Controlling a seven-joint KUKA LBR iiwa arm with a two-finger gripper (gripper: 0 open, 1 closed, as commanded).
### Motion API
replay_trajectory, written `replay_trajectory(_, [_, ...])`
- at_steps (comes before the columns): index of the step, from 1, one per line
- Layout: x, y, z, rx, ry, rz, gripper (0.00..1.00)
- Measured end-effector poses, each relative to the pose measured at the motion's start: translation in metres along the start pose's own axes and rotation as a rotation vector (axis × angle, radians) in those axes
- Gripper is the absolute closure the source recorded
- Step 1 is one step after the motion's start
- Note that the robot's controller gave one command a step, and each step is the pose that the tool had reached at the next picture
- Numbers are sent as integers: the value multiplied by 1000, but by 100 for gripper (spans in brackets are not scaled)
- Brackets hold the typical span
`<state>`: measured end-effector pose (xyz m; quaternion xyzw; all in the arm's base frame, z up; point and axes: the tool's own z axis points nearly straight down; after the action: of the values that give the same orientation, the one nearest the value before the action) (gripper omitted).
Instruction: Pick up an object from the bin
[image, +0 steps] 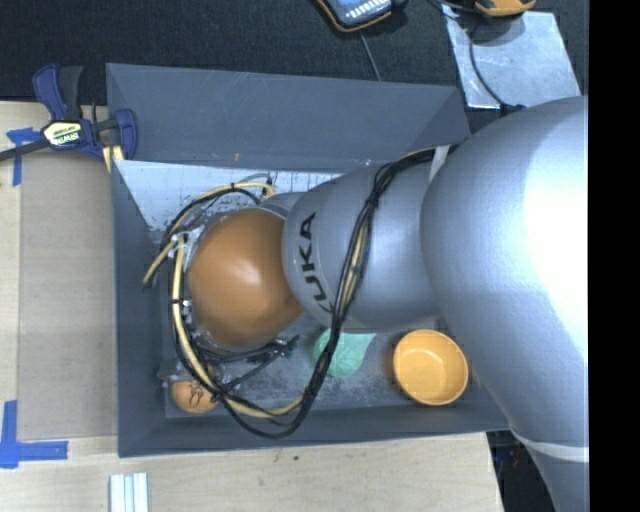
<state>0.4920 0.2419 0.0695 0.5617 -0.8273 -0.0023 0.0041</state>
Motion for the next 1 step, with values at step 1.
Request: replay_trajectory(1, [0, 0, 0, 0, 0, 3, 100])
